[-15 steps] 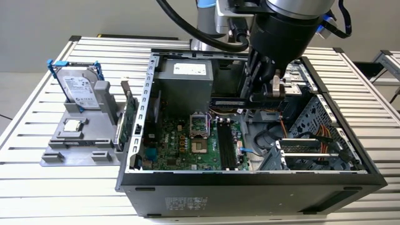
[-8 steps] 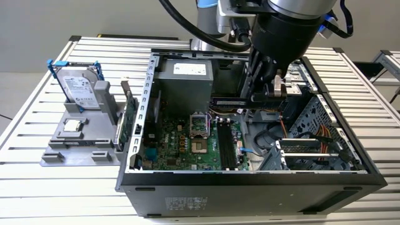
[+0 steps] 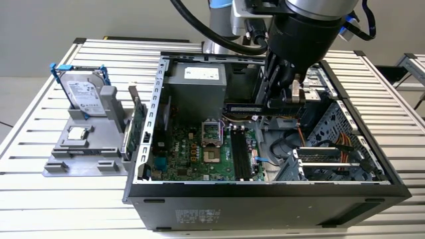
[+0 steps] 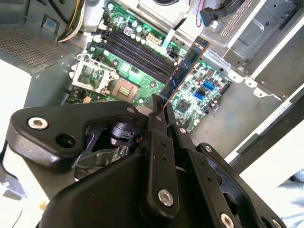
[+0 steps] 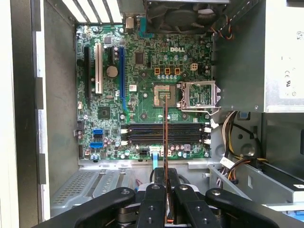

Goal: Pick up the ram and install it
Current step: 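Pick up the ram and move it above insertion slot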

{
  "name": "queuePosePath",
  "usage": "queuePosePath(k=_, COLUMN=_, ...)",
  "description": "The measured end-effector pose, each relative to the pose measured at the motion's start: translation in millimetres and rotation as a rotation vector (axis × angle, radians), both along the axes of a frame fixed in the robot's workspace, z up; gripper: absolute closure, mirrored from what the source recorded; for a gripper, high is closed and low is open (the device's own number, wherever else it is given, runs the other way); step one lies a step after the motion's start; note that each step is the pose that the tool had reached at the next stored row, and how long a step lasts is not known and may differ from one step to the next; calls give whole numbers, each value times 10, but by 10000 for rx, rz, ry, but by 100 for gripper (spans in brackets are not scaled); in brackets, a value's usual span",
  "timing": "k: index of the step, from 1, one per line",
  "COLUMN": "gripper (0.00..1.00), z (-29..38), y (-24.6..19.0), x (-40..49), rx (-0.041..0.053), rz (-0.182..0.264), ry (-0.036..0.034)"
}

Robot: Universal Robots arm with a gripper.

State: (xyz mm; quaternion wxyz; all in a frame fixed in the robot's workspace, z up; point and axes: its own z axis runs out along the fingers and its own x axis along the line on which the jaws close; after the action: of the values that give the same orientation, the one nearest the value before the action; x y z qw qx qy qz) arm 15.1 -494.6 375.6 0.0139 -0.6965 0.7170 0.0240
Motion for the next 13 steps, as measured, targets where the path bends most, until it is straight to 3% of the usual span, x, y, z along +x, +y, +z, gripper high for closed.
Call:
queuePosePath(k=7, gripper=100, z=0, y=32, x=0, rx=-1, rz=0, ry=3)
queuePosePath(k=13, gripper=100, z=0, y=178, x=0, rx=-2, rz=0, ry=4)
